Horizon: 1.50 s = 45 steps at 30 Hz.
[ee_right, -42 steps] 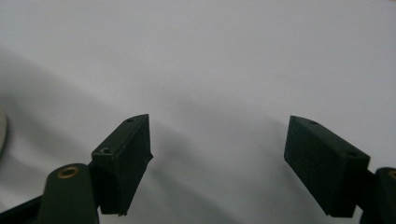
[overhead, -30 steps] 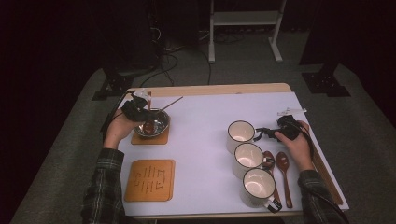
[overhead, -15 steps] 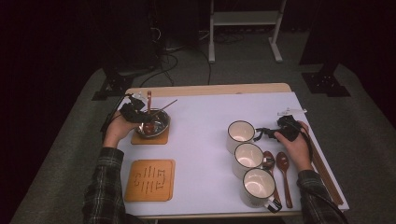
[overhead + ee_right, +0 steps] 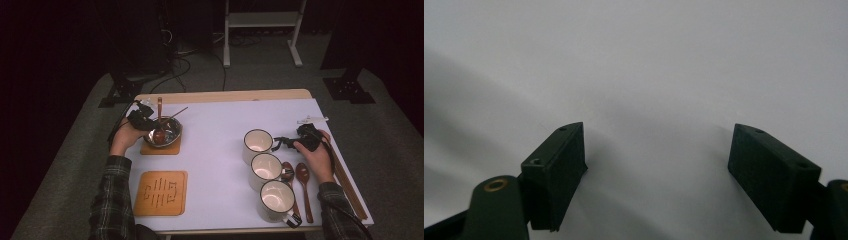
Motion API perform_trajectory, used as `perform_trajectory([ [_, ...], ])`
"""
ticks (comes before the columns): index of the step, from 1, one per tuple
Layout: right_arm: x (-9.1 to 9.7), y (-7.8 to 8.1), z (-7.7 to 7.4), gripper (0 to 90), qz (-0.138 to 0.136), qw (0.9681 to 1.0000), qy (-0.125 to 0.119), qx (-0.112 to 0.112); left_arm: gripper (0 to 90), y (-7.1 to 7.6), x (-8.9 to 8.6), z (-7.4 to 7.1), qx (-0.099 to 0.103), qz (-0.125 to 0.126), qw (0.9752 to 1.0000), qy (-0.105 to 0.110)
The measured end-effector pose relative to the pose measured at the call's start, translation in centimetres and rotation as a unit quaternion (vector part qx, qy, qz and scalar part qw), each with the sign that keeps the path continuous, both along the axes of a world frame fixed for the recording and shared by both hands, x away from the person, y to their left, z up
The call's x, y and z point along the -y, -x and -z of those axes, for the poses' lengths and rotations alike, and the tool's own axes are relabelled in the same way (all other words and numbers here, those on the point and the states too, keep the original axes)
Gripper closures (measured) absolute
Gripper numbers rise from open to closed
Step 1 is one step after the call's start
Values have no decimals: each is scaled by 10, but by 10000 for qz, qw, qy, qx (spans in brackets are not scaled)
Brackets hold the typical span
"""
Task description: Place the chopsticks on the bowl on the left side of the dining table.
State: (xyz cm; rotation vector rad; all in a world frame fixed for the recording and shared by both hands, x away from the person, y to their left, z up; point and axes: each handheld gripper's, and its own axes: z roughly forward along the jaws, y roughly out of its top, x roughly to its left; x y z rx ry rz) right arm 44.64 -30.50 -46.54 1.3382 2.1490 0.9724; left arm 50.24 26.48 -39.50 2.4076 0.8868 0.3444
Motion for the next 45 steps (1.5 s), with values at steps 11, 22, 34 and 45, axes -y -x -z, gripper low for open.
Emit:
perform_trajectory([
  [11,0,0,0,213,-2,10000,0,1,833,-3,-1,5,-80,15,9999,-70],
  [22,0,0,0,213,-1,10000,1,2,766,-1,-3,3,-76,-32,10000,39],
  [34,0,0,0,213,-5,10000,-2,3,547,9,-6,-16,110,-38,9995,302],
  [45,0,0,0,212,-5,10000,-4,-11,359,22,4,-34,173,-71,9978,630],
])
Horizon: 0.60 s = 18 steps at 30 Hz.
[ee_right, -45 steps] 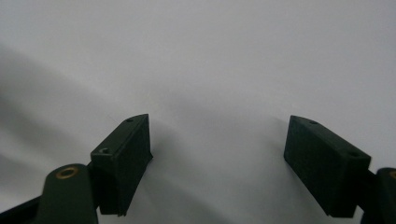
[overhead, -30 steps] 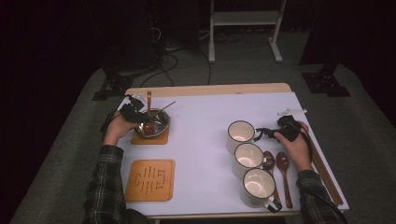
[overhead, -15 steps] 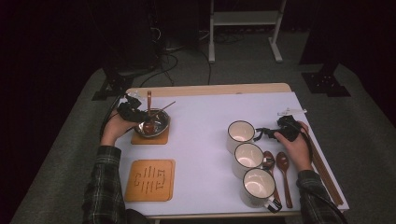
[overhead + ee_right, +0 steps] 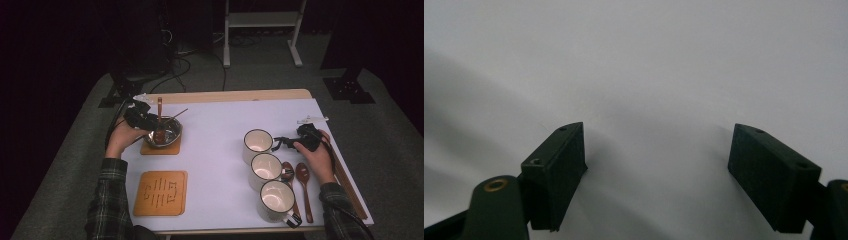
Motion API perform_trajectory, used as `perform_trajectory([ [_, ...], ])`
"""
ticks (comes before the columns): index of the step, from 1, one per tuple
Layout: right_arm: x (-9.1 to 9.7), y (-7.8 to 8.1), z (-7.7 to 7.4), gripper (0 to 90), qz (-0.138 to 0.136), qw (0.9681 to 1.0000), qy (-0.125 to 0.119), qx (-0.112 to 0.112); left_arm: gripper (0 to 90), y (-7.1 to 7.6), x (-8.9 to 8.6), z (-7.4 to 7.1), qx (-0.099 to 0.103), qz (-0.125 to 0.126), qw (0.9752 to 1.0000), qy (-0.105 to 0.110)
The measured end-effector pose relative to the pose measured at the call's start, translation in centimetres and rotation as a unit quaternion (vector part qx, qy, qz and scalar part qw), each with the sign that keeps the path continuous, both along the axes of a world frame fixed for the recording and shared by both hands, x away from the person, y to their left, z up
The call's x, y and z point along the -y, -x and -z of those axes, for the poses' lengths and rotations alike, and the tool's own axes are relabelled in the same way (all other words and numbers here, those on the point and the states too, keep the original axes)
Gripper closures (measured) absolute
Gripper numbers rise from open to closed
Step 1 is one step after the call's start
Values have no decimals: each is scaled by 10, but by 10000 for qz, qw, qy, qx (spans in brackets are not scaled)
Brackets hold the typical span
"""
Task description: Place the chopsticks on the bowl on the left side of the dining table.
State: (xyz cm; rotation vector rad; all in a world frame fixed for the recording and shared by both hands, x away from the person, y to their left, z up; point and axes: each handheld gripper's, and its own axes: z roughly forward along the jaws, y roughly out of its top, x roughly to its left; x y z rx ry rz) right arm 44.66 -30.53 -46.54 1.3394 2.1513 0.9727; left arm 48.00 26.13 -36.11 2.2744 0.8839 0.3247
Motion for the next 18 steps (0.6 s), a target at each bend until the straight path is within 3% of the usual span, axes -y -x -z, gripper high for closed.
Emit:
perform_trajectory([
  [4,0,0,0,212,2,10000,3,-6,291,7,7,-6,-8,60,9998,210],
  [11,0,0,0,213,1,10000,4,-15,189,17,22,-6,100,-9,9998,171],
  [18,0,0,0,212,4,10000,6,-29,156,34,40,-6,192,-64,9989,413],
])
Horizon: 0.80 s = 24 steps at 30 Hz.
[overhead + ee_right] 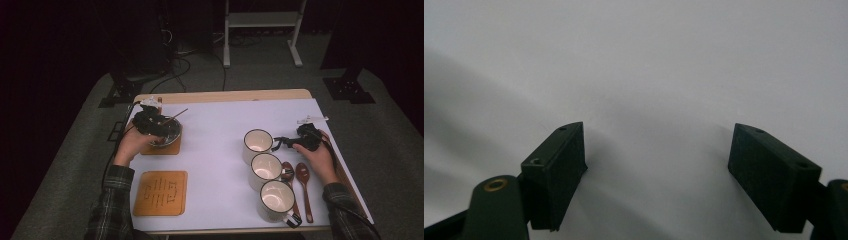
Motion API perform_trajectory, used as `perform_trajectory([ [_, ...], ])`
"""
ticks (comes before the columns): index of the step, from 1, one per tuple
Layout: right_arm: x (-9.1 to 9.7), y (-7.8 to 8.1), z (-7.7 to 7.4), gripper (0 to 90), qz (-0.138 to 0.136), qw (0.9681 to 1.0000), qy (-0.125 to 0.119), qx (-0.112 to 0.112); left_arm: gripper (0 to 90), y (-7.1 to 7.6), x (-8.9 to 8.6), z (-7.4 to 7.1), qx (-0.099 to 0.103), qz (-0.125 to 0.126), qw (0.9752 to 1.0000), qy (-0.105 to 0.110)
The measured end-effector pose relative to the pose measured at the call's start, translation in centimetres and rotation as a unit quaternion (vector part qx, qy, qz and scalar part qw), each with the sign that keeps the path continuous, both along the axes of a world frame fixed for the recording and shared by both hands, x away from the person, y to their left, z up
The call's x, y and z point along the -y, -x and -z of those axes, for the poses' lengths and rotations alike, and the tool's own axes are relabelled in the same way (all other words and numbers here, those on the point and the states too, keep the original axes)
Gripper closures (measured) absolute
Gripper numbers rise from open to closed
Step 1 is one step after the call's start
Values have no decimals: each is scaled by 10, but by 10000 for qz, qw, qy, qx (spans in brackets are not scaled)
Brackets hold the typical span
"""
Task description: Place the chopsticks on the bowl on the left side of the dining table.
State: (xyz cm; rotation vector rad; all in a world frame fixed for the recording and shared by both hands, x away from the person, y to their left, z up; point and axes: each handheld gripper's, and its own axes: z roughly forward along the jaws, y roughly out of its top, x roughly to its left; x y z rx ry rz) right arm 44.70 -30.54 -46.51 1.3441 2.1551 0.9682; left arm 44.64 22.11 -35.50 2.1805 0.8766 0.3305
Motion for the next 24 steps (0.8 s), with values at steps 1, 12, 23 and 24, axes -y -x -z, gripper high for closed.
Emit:
perform_trajectory([
  [1,0,0,0,212,0,10000,-1,-1,141,3,3,0,29,5,10000,-2],
  [12,0,0,0,212,-3,10000,13,-4,67,29,44,5,141,219,9997,-32],
  [23,0,0,0,212,0,10000,1,-12,19,56,91,30,8,643,9979,-118],
  [24,0,0,0,212,0,10000,2,-11,18,56,91,30,8,643,9979,-118],
])
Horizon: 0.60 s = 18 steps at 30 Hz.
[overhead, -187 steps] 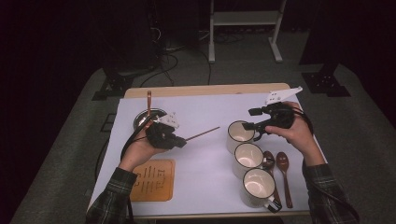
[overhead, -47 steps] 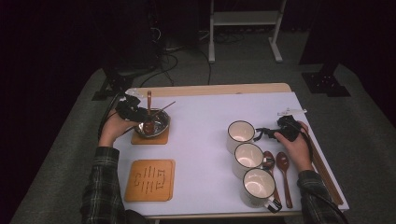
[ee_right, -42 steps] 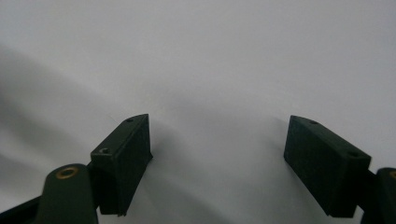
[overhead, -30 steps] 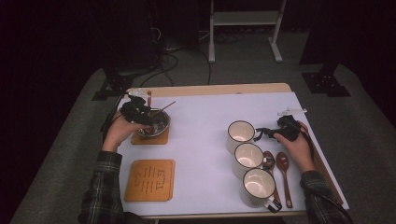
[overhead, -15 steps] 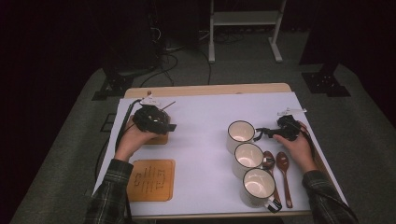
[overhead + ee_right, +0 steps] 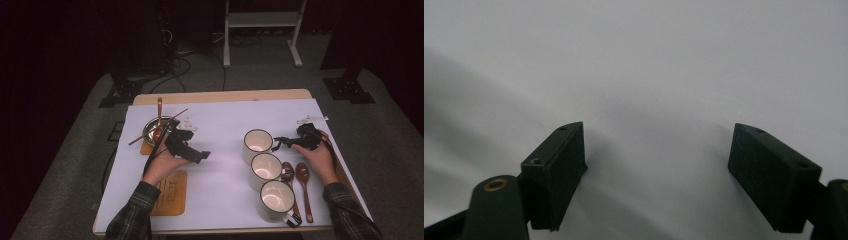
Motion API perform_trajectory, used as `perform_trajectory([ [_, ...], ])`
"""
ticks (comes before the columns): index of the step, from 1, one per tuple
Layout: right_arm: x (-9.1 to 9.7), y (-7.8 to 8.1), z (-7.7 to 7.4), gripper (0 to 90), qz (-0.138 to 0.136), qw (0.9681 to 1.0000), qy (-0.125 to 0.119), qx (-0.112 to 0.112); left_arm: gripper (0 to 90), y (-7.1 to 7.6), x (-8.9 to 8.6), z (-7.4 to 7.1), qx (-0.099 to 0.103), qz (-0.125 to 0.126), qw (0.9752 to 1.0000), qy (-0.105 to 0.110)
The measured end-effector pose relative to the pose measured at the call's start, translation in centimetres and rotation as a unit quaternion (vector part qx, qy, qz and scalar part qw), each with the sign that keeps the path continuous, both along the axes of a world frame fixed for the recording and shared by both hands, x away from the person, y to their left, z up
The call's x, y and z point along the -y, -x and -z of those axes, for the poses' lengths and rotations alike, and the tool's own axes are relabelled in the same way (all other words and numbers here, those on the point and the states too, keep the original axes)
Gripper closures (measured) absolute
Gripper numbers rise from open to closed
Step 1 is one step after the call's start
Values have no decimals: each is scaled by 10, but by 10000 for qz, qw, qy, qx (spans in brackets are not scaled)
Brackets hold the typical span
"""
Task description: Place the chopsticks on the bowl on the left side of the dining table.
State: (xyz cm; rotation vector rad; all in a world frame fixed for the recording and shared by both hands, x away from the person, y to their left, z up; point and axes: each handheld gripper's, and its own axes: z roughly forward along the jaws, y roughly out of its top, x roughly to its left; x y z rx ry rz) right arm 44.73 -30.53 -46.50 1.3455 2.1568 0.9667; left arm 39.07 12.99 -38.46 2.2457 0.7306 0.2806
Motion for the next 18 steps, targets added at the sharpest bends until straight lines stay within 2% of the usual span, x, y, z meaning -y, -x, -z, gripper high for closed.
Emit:
perform_trajectory([
  [2,0,0,0,212,-1,10000,2,1,11,8,9,7,-27,114,9999,-61],
  [6,0,0,0,212,-3,10000,0,-3,10,19,19,16,-52,163,9998,-40],
  [8,0,0,0,212,0,10000,-8,-7,6,24,23,21,-27,197,9997,-116],
  [12,0,0,0,211,-3,10000,-19,-17,0,32,29,30,-35,173,9998,-123],
  [17,1,0,0,212,-15,10000,-23,-10,0,44,38,44,-36,78,9995,-295],
  [18,1,0,0,212,-19,10000,-17,-3,0,45,40,46,-39,57,9996,-274],
])
